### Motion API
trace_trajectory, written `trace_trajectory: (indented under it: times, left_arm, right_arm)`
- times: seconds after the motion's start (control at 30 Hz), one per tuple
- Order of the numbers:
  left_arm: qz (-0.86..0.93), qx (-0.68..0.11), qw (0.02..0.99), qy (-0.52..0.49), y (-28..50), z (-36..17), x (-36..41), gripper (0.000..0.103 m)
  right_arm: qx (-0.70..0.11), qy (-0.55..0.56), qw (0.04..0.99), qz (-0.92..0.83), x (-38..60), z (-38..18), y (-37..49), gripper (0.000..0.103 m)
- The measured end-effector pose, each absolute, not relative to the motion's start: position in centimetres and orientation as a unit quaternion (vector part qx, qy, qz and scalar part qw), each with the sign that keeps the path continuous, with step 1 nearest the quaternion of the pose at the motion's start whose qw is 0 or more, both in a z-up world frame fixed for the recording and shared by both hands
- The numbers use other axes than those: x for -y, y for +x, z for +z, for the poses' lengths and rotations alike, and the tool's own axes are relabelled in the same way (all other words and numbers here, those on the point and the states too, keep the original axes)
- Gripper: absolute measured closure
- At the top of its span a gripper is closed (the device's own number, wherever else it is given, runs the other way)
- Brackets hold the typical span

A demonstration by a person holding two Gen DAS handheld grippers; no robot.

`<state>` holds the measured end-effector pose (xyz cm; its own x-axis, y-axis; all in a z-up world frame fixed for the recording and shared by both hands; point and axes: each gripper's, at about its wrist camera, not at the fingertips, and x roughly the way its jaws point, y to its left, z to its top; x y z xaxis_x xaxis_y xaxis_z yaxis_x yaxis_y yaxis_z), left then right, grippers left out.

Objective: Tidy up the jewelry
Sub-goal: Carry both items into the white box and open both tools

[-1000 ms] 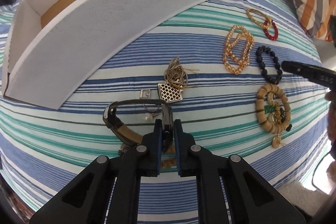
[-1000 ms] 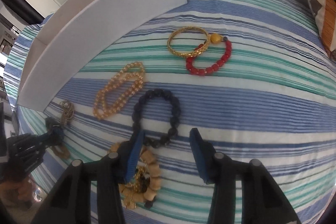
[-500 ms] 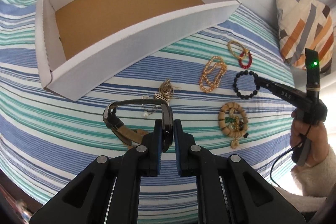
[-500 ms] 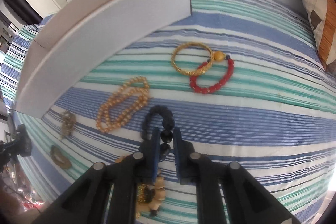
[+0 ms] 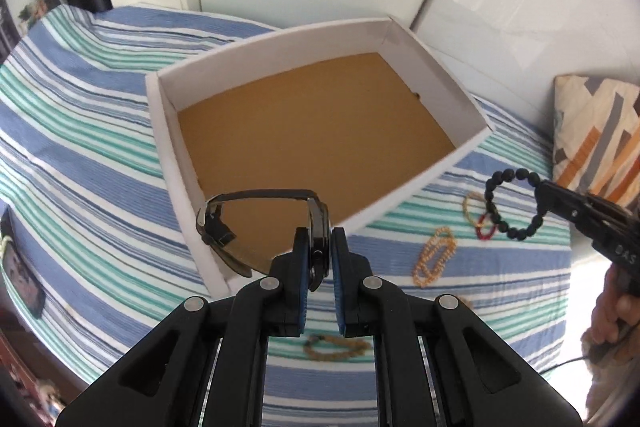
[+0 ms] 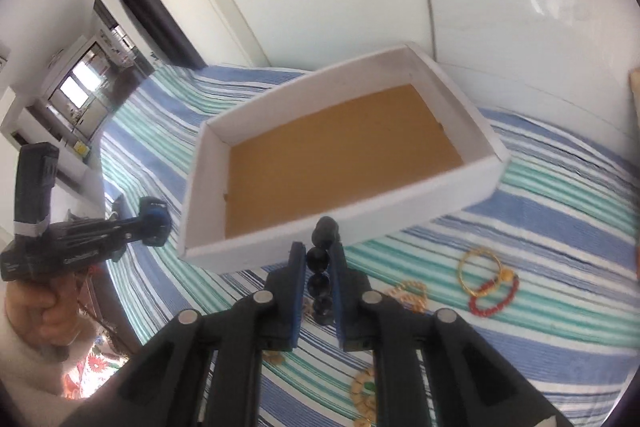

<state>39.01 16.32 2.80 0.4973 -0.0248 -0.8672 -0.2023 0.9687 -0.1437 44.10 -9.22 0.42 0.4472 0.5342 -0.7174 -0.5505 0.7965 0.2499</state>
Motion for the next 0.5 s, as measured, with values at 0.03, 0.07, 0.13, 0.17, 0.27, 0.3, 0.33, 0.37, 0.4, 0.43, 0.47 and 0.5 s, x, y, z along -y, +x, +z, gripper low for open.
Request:
trace_trajectory:
  times: [0.03,0.07,0.13,0.17,0.27,0.3,0.33,0.37,0.4,0.43,0.47,0.5]
  left_arm:
    - [0.056,-0.502,0.856,-0.113,39.8,2.4,-16.9,0.094]
    - [0.062,-0.505,0.853,-0.113,40.7,1.6,-17.4,0.094]
    - [0.076,-0.515,0.847,-0.112,42.3,0.1,-18.5,0.094]
    - [0.081,-0.517,0.845,-0.110,42.8,-0.7,-18.8,0.094]
    - [0.097,-0.531,0.835,-0.109,44.2,-3.2,-19.3,0.094]
    - [0.098,-0.535,0.832,-0.110,44.4,-3.9,-19.3,0.094]
    - [0.098,-0.539,0.829,-0.110,44.4,-4.7,-19.4,0.094]
    - [0.099,-0.541,0.828,-0.109,44.6,-5.2,-19.4,0.093]
    - [0.103,-0.543,0.827,-0.106,44.8,-5.7,-19.4,0.092]
    - [0.107,-0.540,0.829,-0.101,44.6,-5.9,-19.2,0.090]
    - [0.107,-0.537,0.831,-0.098,44.5,-6.0,-18.9,0.079]
    - [0.107,-0.534,0.833,-0.096,44.5,-6.2,-18.7,0.059]
  right_arm:
    - [-0.414,-0.016,0.850,0.327,7.8,0.8,44.6,0.091]
    - [-0.409,-0.024,0.849,0.333,6.3,1.1,45.1,0.091]
    - [-0.404,-0.033,0.848,0.342,3.6,1.0,46.4,0.091]
    - [-0.406,-0.037,0.845,0.346,2.3,1.0,47.0,0.091]
    - [-0.412,-0.049,0.840,0.351,-1.3,-0.2,49.1,0.091]
    - [-0.418,-0.047,0.837,0.350,-2.1,-1.0,49.8,0.091]
    - [-0.423,-0.042,0.835,0.349,-2.7,-1.6,50.3,0.090]
    - [-0.430,-0.040,0.831,0.350,-3.3,-2.4,50.9,0.090]
    - [-0.437,-0.039,0.828,0.349,-3.7,-3.2,51.4,0.089]
    - [-0.441,-0.037,0.828,0.346,-4.0,-3.8,51.8,0.089]
    - [-0.442,-0.034,0.828,0.343,-4.3,-4.3,52.0,0.089]
    - [-0.444,-0.031,0.828,0.341,-4.2,-4.8,52.2,0.085]
